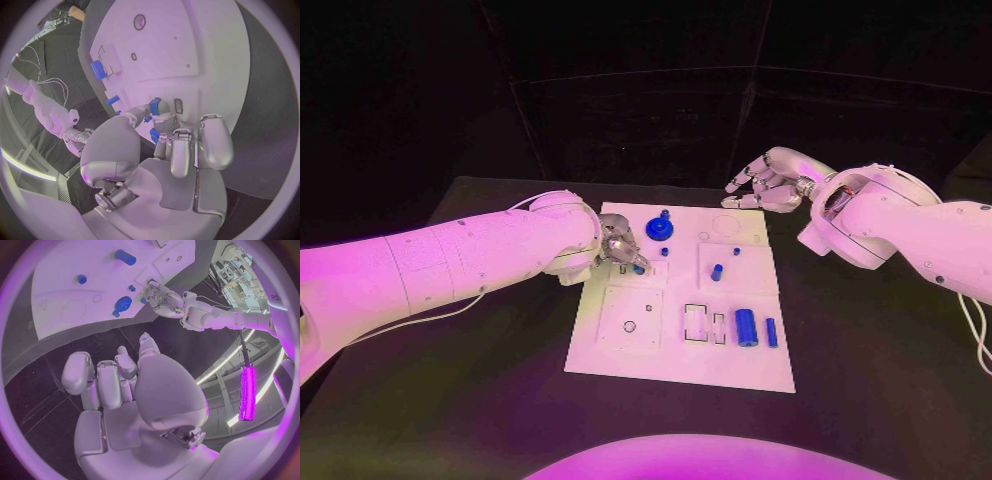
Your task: Assemble the parts on the task board
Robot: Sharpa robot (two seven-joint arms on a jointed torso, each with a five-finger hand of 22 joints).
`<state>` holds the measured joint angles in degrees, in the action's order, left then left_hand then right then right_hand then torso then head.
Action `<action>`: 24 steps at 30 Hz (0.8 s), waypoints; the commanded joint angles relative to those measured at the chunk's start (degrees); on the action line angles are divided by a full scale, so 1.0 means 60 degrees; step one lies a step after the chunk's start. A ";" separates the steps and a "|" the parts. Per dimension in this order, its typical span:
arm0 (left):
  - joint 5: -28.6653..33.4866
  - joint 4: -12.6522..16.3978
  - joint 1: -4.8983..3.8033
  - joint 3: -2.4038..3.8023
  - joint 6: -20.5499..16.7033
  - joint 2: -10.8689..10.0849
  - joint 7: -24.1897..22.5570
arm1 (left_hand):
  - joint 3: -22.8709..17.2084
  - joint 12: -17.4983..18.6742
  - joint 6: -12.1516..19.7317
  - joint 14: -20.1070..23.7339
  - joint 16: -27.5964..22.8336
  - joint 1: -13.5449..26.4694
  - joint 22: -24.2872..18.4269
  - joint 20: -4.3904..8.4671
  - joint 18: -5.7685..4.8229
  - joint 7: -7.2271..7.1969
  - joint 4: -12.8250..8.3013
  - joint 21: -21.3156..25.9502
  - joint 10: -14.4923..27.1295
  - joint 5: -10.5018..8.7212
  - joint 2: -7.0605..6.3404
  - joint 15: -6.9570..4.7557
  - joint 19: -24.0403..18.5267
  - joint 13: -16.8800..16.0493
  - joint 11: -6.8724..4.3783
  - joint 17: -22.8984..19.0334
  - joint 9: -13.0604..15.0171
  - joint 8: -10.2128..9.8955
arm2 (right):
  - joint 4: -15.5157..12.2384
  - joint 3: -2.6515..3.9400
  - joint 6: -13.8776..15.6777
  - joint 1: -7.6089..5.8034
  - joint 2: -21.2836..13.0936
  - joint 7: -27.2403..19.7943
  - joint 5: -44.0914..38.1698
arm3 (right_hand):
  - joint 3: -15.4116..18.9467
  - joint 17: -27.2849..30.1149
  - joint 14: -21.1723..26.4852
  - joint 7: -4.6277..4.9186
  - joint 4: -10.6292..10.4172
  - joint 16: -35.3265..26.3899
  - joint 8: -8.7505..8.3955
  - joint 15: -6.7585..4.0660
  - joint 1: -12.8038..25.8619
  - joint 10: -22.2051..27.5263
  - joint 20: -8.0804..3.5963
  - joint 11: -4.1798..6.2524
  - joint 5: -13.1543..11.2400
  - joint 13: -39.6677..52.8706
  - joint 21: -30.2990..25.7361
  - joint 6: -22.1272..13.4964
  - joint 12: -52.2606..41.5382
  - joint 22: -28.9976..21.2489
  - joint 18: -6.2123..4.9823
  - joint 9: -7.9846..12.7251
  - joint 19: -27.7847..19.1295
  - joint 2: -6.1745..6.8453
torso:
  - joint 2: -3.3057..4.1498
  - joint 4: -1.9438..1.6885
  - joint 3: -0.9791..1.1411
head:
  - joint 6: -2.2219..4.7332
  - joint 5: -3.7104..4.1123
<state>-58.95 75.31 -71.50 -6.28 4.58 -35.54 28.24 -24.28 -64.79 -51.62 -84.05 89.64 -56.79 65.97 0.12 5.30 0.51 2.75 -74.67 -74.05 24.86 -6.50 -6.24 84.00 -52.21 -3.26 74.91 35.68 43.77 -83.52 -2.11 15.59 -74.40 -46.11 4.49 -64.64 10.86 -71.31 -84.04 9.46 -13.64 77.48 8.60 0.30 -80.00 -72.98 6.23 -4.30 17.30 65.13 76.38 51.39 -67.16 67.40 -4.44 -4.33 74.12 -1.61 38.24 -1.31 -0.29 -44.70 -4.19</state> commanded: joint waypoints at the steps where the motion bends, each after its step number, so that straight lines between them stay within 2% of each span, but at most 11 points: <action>1: -0.0059 0.0024 0.0004 -0.0006 0.0123 -0.0010 0.0045 | 0.0086 -0.0036 -0.0041 -0.0992 0.0060 0.0109 0.0003 0.0054 -0.0129 0.0006 0.0019 -0.0055 -0.0072 -0.0029 -0.0013 -0.0076 0.0030 -0.0009 -0.0014 0.2515 -0.0013 0.0050 | 0.0000 0.0005 -0.0053 -0.0019 0.0006 -0.0027 -0.0004 | 0.0056 0.0009 -0.0308 -0.0024 0.0017 -0.0034 0.0035 -0.0061 -0.0048 0.0073 0.0007 -0.0002 0.0050 -0.0008 -0.0058 -0.0061 0.0037 -0.0008 -0.0143 0.0008 -0.0045 -0.0042 | 0.0002 0.0002 0.0000 | 0.0003 -0.0005; 8: -0.0059 0.0000 0.0004 -0.0006 0.0090 0.0001 0.0047 | 0.0487 -0.0063 -0.0072 -0.0992 0.0060 0.0181 0.0026 0.0055 -0.0133 0.0006 0.0207 -0.0058 -0.0070 -0.0120 -0.0004 -0.0078 0.0035 0.0003 -0.0016 0.2515 -0.0043 0.0064 | 0.0005 0.0005 -0.0047 -0.0019 0.0012 -0.0031 -0.0004 | 0.0061 0.0008 -0.0308 -0.0024 0.0012 -0.0034 0.0037 -0.0061 -0.0047 0.0082 0.0007 -0.0002 0.0051 -0.0021 -0.0064 -0.0062 0.0047 -0.0018 -0.0145 0.0009 -0.0051 -0.0047 | 0.0003 0.0002 0.0002 | 0.0005 0.0008; 9: -0.0059 -0.0007 0.0004 -0.0006 0.0077 0.0003 0.0047 | 0.0562 -0.0071 -0.0082 -0.0992 0.0060 0.0207 0.0027 0.0055 -0.0133 0.0009 0.0246 -0.0057 -0.0072 -0.0251 -0.0001 -0.0074 0.0035 0.0001 -0.0014 0.2515 -0.0046 0.0069 | 0.0007 0.0005 -0.0046 -0.0019 0.0014 -0.0032 -0.0004 | 0.0061 0.0008 -0.0308 -0.0024 0.0012 -0.0034 0.0037 -0.0061 -0.0047 0.0082 0.0007 -0.0002 0.0051 -0.0021 -0.0064 -0.0062 0.0047 -0.0018 -0.0145 0.0009 -0.0051 -0.0047 | 0.0003 0.0001 0.0001 | 0.0014 0.0009; 10: -0.0059 -0.0017 0.0004 -0.0006 0.0059 0.0006 0.0047 | 0.0782 -0.0093 -0.0099 -0.0992 0.0060 0.0215 0.0042 0.0050 -0.0137 0.0007 0.0342 -0.0061 -0.0078 -0.0901 0.0053 -0.0072 0.0038 -0.0005 -0.0014 0.2515 -0.0059 0.0078 | 0.0009 0.0005 -0.0045 -0.0018 0.0016 -0.0033 -0.0004 | 0.0063 0.0015 -0.0307 -0.0024 0.0009 -0.0040 0.0037 -0.0061 -0.0045 0.0081 0.0007 -0.0002 0.0050 -0.0020 -0.0064 -0.0063 0.0046 -0.0017 -0.0145 0.0009 -0.0050 -0.0048 | 0.0004 0.0002 -0.0001 | 0.0019 0.0010; 11: -0.0059 -0.0026 0.0004 -0.0006 0.0045 0.0008 0.0047 | 0.0906 -0.0106 -0.0105 -0.0992 0.0060 0.0208 0.0056 0.0050 -0.0138 0.0011 0.0394 -0.0066 -0.0079 -0.1300 0.0089 -0.0069 0.0041 -0.0007 -0.0012 0.2515 -0.0068 0.0082 | 0.0012 0.0005 -0.0045 -0.0018 0.0018 -0.0034 -0.0004 | 0.0064 0.0016 -0.0307 -0.0024 0.0008 -0.0041 0.0037 -0.0061 -0.0044 0.0081 0.0007 -0.0002 0.0050 -0.0020 -0.0064 -0.0063 0.0046 -0.0017 -0.0145 0.0009 -0.0050 -0.0048 | 0.0004 0.0002 0.0000 | 0.0018 0.0014; 13: -0.0058 -0.0049 0.0004 -0.0006 0.0008 0.0014 0.0046 | 0.1135 -0.0130 -0.0109 -0.0992 0.0060 0.0210 0.0071 0.0046 -0.0139 0.0022 0.0510 -0.0068 -0.0080 -0.1819 0.0149 -0.0063 0.0044 -0.0013 -0.0001 0.2515 -0.0088 0.0081 | 0.0018 0.0005 -0.0045 -0.0018 0.0022 -0.0035 -0.0004 | 0.0066 0.0016 -0.0306 -0.0024 0.0005 -0.0041 0.0037 -0.0061 -0.0041 0.0082 0.0007 -0.0002 0.0048 -0.0022 -0.0066 -0.0063 0.0047 -0.0019 -0.0145 0.0009 -0.0052 -0.0048 | 0.0001 0.0005 -0.0001 | 0.0011 0.0021; 19: -0.0050 -0.0079 0.0004 -0.0005 -0.0070 0.0026 0.0042 | 0.1802 -0.0189 -0.0134 -0.0992 0.0060 0.0401 0.0123 0.0037 -0.0144 0.0026 0.0936 -0.0086 -0.0089 -0.2495 0.0222 -0.0054 0.0054 -0.0024 0.0007 0.2515 -0.0126 0.0099 | 0.0036 0.0005 -0.0040 -0.0018 0.0028 -0.0040 -0.0004 | 0.0104 0.0085 -0.0290 -0.0022 -0.0036 -0.0096 0.0042 -0.0060 -0.0006 0.0128 0.0007 -0.0005 0.0021 -0.0085 -0.0110 -0.0070 0.0100 -0.0083 -0.0159 0.0010 -0.0093 -0.0055 | 0.0003 0.0005 -0.0001 | 0.0017 0.0025; 24: -0.0020 -0.0046 0.0004 -0.0003 -0.0116 0.0028 0.0036 | 0.2351 -0.0233 -0.0132 -0.0992 0.0060 0.0374 0.0166 0.0042 -0.0148 0.0013 0.1293 -0.0098 -0.0089 -0.2898 0.0350 -0.0064 0.0062 -0.0028 -0.0001 0.2515 -0.0153 0.0123 | 0.0051 0.0004 -0.0044 -0.0018 0.0031 -0.0046 -0.0004 | 0.0154 0.0177 -0.0265 -0.0019 -0.0080 -0.0176 0.0048 -0.0058 0.0018 0.0180 0.0008 -0.0007 -0.0045 -0.0156 -0.0161 -0.0084 0.0159 -0.0151 -0.0174 0.0013 -0.0136 -0.0060 | 0.0000 0.0003 -0.0001 | 0.0008 0.0032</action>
<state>-58.97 74.91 -71.43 -6.32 4.32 -35.42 28.33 -10.61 -65.86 -52.02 -84.05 89.64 -54.45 66.89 0.12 5.30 0.50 10.42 -74.88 -74.12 7.74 -4.85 -6.23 84.00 -52.30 -3.18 74.91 34.85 44.17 -83.23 -2.11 15.53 -74.40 -45.97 4.49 -64.64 11.44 -70.31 -84.04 9.30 -14.22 76.59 8.60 0.30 -80.00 -72.24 6.24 -4.39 17.30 64.26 75.70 51.23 -66.45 66.56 -4.44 -4.34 73.71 -1.61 38.24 -1.30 -0.30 -44.61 -3.99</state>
